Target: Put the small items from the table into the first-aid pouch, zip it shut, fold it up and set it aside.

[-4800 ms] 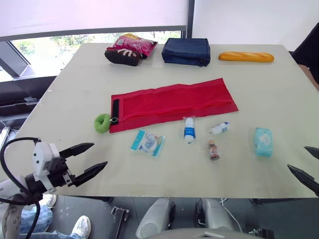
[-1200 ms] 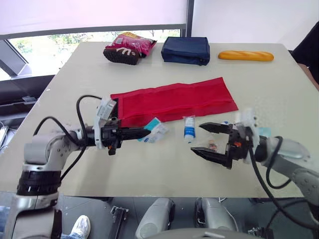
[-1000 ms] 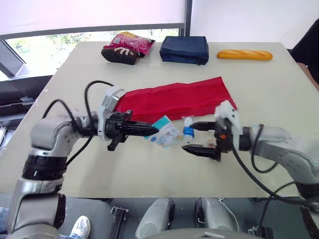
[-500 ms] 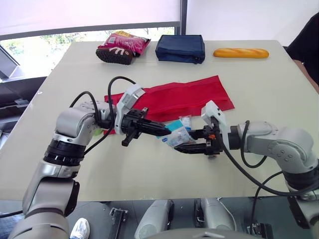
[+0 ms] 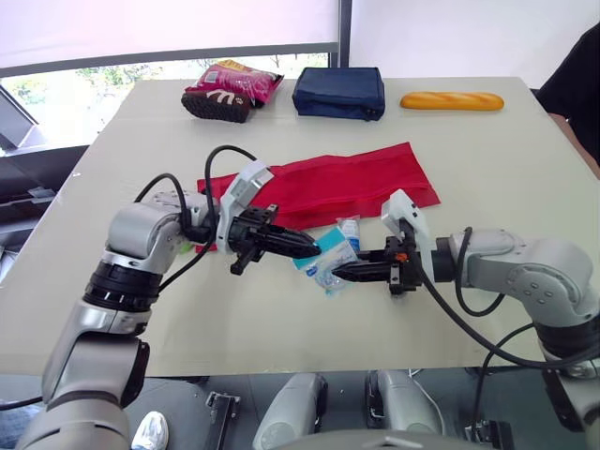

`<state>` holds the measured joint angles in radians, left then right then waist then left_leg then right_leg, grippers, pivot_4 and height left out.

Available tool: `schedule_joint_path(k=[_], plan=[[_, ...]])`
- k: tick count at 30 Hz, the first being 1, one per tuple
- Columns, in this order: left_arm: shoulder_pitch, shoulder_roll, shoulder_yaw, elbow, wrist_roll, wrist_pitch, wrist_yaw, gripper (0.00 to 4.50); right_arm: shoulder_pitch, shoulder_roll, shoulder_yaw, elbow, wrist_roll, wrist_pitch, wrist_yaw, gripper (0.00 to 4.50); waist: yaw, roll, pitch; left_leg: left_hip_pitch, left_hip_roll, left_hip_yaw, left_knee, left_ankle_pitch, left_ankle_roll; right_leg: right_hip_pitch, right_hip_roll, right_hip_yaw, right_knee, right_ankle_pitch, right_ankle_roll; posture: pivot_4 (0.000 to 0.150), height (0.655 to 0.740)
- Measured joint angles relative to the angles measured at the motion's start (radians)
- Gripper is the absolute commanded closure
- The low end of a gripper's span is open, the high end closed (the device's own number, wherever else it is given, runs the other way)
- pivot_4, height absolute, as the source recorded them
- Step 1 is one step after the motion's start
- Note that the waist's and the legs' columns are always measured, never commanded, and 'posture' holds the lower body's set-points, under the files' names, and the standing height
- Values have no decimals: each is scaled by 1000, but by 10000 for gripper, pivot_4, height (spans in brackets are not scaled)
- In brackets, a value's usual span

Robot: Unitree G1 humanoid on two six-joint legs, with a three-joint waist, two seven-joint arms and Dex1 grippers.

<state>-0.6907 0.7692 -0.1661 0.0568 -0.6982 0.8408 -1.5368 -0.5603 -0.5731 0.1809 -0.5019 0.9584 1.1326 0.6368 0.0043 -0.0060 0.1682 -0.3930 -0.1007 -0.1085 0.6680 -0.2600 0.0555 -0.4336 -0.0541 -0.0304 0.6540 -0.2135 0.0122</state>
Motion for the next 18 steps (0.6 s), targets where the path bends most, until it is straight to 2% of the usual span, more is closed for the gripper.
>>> schedule_joint_path(k=[1, 2, 4, 5, 6, 10, 14, 15, 16, 18], plan=[[0, 0, 0, 0, 1, -1, 1, 23195, 0, 3, 0, 0, 0, 0, 0, 44482, 0, 0, 0, 0, 0, 0, 0, 0, 0, 0, 0, 0, 1, 0, 0, 1500, 7395], [0, 0, 0, 0, 4, -2, 3, 20457, 0, 6, 0, 0, 0, 0, -1, 44482, 0, 0, 0, 0, 0, 0, 0, 0, 0, 0, 0, 0, 1, 0, 0, 1500, 7395], [0, 0, 0, 0, 8, -4, 6, 11696, 0, 7, 0, 0, -1, 0, -1, 44482, 0, 0, 0, 0, 0, 0, 0, 0, 0, 0, 0, 0, 1, 0, 0, 1500, 7395], [0, 0, 1, 0, 9, -5, 9, 5094, 0, 12, 0, 0, -4, 0, -1, 44482, -1, 0, 0, 0, 0, 0, 0, 0, 0, 0, 0, 0, 1, 0, 0, 1500, 7395], [1, 0, 1, 0, 9, -5, 10, 1721, 0, 12, 0, 0, -5, 0, -1, 44482, -1, 0, 0, 0, 0, 0, 0, 0, 0, -1, 0, 0, 1, 0, 0, 1500, 7395], [27, 11, 31, 0, 10, -23, 21, 605, 9, 15, 0, 0, -8, 0, -11, 44482, -5, 0, 0, 0, 0, 0, 0, 0, 0, -1, 0, 0, 2, 0, 0, 1500, 7395], [85, 48, 120, 10, 57, -105, 100, 605, 77, 14, -28, 1, -15, 0, -60, 44482, -9, 0, 0, -1, 0, 0, 0, 0, 0, -2, 0, 0, 3, 0, 0, 1500, 7395], [119, 62, 156, 25, 129, -197, 170, 605, 117, 13, -59, -3, -17, -3, -84, 44482, -8, 0, 0, -1, 0, 0, 0, 0, 0, -2, 0, 0, 3, 0, 0, 1500, 7395], [120, 64, 158, 29, 134, -203, 174, 605, 120, 13, -62, -3, -17, -3, -86, 44482, -8, 0, 0, -1, 0, 0, 0, 0, 0, -2, 0, 0, 3, 0, 0, 1500, 7395], [161, 69, 179, 59, 222, -318, 264, 605, 172, 15, -100, -32, -22, -30, -103, 44482, -4, 0, 0, -1, 0, 0, 0, 0, 0, -2, 0, 0, 3, 0, 0, 1500, 7395]])
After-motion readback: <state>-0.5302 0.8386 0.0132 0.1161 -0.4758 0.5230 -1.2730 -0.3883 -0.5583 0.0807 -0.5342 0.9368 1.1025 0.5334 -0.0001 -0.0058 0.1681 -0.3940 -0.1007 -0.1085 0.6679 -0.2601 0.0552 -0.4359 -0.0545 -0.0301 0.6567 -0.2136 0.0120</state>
